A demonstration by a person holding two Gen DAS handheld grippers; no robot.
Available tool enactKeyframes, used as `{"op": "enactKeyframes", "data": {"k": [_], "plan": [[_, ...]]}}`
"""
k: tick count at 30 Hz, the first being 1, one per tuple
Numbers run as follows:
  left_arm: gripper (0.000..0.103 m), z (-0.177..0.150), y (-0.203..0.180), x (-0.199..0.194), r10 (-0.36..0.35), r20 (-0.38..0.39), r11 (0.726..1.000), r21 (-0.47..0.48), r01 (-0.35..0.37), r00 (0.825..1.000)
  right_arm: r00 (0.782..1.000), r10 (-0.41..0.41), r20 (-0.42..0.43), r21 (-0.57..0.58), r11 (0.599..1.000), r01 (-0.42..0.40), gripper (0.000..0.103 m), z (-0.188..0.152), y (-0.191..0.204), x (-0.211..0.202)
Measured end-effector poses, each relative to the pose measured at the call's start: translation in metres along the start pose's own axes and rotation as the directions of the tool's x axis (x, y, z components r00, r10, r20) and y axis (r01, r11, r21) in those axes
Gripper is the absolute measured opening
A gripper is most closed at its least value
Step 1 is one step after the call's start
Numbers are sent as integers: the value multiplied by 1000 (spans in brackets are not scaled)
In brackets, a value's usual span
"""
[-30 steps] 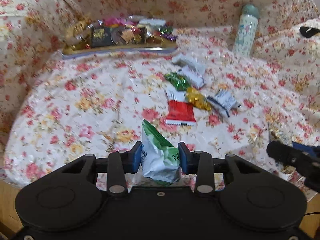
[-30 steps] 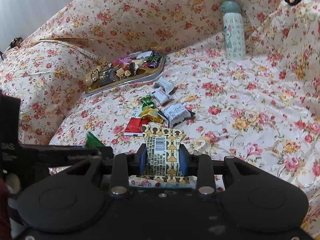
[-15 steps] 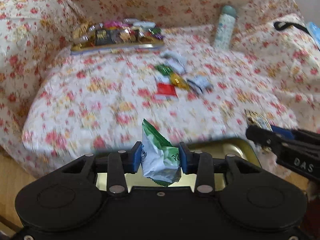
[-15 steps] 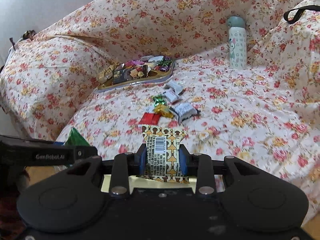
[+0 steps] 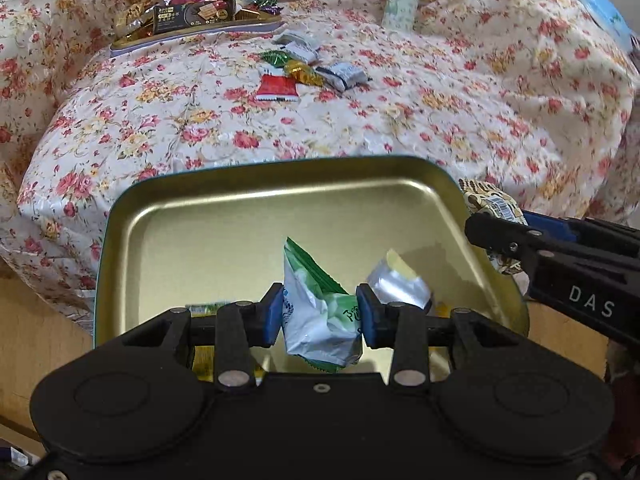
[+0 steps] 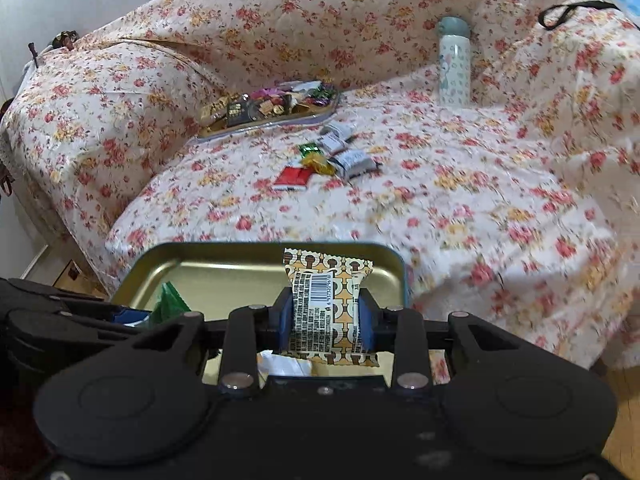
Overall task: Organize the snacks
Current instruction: 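Open left tool over the tray while right tool lowers and releases gold-patterned pack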
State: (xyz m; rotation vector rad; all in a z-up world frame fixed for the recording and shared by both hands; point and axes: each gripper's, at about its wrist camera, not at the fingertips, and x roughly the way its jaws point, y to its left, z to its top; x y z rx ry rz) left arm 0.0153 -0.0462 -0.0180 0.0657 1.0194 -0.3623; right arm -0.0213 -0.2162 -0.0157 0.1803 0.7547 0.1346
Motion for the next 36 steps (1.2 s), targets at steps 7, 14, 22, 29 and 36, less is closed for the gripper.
{"op": "enactKeyframes", "data": {"k": [7,14,22,29,36], "plan": [[47,-4,12,0,19,-6,998,-63,-19,1000,998,-50,-38,-8,999,50,34,-14,-1,9],[51,-6,16,-5,76,16,994,-84,-74,997,995,-63,-73,-7,998,63,34,-20,0,17],[56,-7,19,-13,152,52,984,-106,-146,987,992,-81,-94,-15,997,80,35,-22,1,21],[56,-7,17,-16,185,71,980,-86,-179,980,990,-82,-111,-6,997,82,36,-23,0,23],[56,-8,17,-14,184,62,980,-86,-179,981,992,-67,-108,1,998,67,37,-23,0,22]]}}
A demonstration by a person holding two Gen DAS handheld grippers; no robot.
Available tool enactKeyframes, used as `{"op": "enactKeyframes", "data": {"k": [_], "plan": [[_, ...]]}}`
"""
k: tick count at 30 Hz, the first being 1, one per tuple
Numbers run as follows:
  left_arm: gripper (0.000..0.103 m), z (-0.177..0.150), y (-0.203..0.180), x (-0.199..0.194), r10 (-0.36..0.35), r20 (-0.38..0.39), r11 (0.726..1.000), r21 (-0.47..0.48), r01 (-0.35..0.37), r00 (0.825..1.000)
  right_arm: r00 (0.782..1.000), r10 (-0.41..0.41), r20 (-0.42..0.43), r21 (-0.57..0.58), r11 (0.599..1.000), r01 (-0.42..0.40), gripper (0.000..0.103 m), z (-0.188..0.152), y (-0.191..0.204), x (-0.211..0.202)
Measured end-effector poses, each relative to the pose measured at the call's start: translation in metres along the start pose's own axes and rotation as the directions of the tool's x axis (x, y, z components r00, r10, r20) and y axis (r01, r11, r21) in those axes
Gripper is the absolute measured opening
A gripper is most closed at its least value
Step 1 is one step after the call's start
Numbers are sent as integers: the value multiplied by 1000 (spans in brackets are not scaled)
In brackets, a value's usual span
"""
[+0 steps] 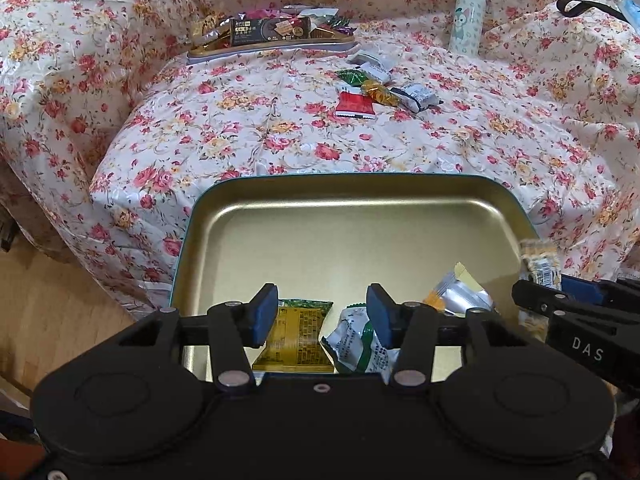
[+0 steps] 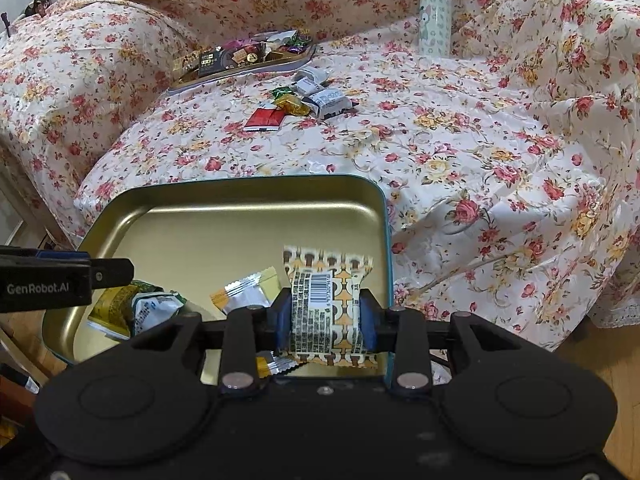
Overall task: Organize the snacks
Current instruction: 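Open left tool over the tray while right tool lowers and releases gold-patterned pack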
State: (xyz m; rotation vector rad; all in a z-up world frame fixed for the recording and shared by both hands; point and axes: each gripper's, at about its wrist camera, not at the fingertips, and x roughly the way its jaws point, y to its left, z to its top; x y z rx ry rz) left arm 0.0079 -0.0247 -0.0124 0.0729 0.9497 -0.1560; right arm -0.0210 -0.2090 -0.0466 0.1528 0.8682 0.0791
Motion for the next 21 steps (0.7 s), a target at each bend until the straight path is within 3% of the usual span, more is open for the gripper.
{"op": "enactKeyframes", "data": {"k": [21], "plan": [[56,-1,3,0,14,-8,1000,-8,-14,1000,1000,22,14,-8,1000,-22,44,0,3,-4]]}}
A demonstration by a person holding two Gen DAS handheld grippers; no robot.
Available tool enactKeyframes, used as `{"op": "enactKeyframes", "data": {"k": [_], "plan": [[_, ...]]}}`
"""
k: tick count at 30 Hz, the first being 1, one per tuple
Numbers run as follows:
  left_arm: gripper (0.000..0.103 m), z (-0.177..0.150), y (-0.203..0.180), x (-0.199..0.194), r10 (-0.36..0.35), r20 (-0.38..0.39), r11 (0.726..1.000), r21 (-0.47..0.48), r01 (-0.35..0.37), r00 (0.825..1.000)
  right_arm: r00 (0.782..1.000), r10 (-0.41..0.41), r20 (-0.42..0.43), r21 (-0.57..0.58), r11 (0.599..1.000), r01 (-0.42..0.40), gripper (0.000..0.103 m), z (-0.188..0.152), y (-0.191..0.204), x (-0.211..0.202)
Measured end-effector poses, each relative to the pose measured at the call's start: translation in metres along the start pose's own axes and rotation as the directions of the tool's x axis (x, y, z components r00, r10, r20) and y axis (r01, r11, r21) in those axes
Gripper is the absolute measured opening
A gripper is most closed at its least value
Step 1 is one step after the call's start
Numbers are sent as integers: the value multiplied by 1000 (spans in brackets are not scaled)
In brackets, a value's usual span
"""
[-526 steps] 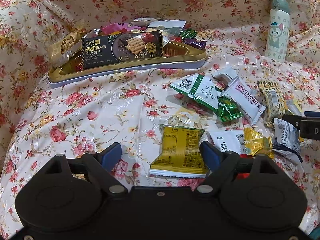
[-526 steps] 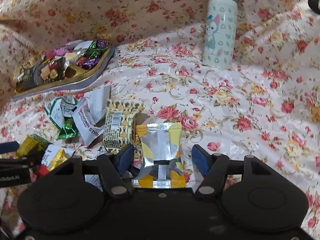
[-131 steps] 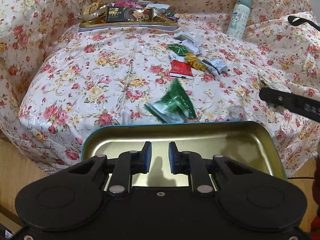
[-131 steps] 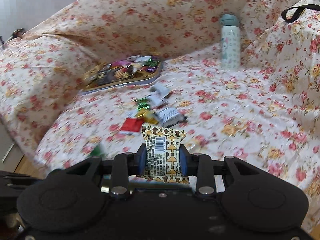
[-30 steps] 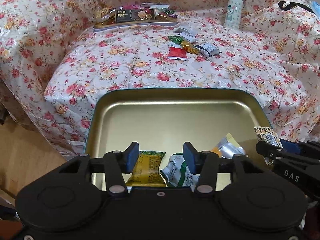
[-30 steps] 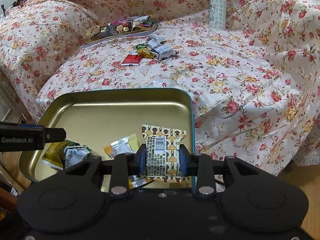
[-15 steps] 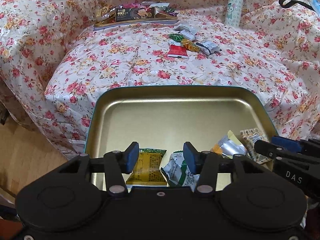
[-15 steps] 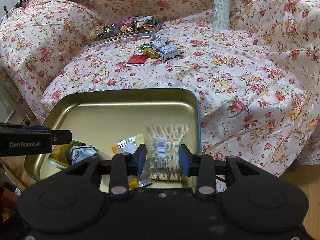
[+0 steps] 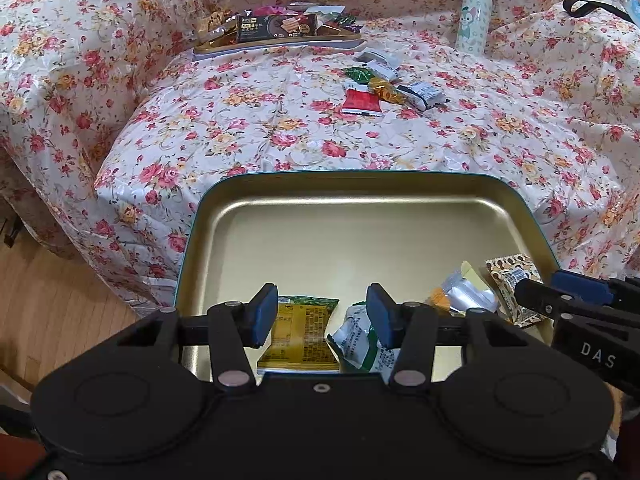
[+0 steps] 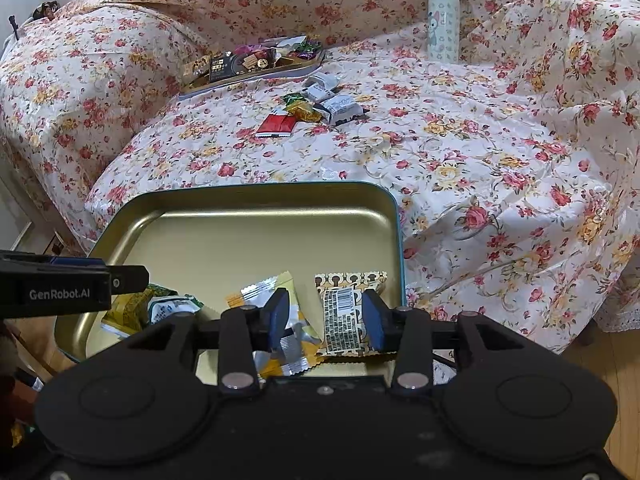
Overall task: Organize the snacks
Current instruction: 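Open left tool over the tray while right tool lowers and releases gold-patterned pack, then move both open tools back toward the scattered snacks on the sofa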
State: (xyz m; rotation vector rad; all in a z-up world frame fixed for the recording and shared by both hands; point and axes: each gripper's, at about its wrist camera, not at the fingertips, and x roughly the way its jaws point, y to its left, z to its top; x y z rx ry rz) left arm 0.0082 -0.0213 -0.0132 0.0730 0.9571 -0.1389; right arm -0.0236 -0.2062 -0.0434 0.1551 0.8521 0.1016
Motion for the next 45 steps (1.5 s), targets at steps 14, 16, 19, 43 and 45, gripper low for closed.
{"op": "enactKeyframes", "data": {"k": [14,16,19,43,45], "plan": [[58,6,-1,-2,97,66,993,62,-101,993,1000,1,-20,-21,1000,-2,72,6,5,-1],[59,10,1,-3,106,81,991,75,-112,991,1000,9,-21,-24,1000,-10,74,11,6,-2],[61,23,8,-5,98,101,991,77,-106,990,999,30,-22,-23,999,-31,76,20,6,-4],[80,151,28,24,44,381,991,99,-88,924,987,-22,161,-66,997,33,89,145,-15,43],[80,151,22,33,38,395,988,124,-94,918,987,-27,158,-57,998,36,89,149,-18,56]]}}
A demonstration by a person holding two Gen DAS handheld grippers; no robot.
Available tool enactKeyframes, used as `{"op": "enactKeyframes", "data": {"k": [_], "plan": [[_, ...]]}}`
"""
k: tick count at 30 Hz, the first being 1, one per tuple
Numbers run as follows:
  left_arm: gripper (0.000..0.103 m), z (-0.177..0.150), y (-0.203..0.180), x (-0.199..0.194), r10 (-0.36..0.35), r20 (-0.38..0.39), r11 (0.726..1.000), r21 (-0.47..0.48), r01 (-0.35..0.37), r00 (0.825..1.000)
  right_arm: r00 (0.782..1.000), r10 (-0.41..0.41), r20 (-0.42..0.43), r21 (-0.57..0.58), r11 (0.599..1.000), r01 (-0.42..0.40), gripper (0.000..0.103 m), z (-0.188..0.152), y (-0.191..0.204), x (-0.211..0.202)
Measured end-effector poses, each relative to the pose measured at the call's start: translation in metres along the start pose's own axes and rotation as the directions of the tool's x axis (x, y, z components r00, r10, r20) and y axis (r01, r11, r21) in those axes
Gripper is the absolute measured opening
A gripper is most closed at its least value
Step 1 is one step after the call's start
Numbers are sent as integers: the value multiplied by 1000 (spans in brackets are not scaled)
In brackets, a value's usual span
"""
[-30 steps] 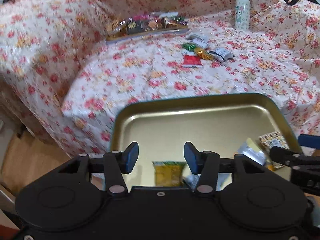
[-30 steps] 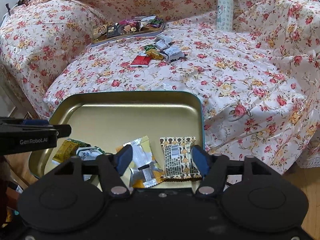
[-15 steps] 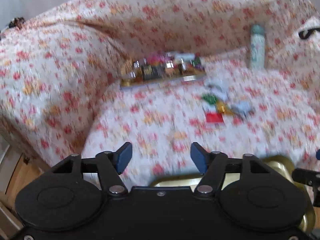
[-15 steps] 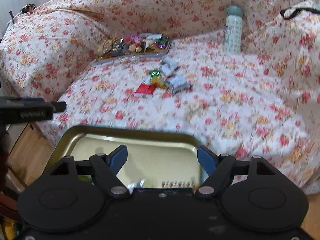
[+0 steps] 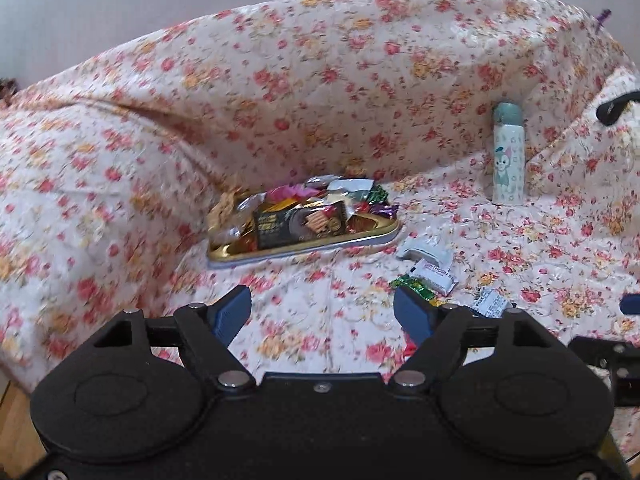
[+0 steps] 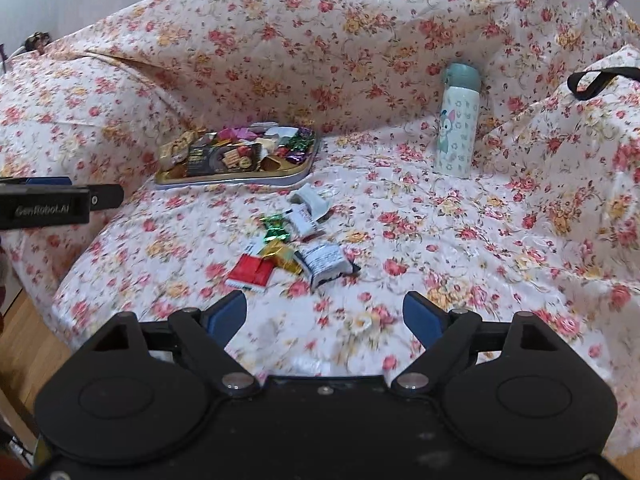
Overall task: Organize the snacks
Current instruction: 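Move both open tools back toward the scattered snacks on the sofa, then grasp the red-white pack with left tool while right grasps white printed pack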
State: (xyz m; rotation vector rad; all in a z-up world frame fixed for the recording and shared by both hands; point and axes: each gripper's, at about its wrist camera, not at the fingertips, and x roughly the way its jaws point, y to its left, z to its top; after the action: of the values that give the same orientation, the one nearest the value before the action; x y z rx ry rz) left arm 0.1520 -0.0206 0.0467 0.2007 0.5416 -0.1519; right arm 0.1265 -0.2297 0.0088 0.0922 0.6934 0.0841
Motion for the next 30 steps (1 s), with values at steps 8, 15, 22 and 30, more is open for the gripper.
{"op": "enactKeyframes", "data": {"k": [8,15,22,30], "plan": [[80,-20,-27,38,-82,-41,993,76,85,996,1000,-12,-25,39,999,13,89,-1,-12,42],[80,-33,-47,71,-121,-104,983,128,134,987,1000,-16,-24,36,999,17,89,-5,-18,60],[80,-38,-54,95,-183,-153,972,121,203,971,999,-32,-36,85,996,35,89,-8,-31,73],[80,-41,-67,117,-172,-177,968,150,199,969,998,-55,-2,153,987,55,89,-4,-40,75]]}}
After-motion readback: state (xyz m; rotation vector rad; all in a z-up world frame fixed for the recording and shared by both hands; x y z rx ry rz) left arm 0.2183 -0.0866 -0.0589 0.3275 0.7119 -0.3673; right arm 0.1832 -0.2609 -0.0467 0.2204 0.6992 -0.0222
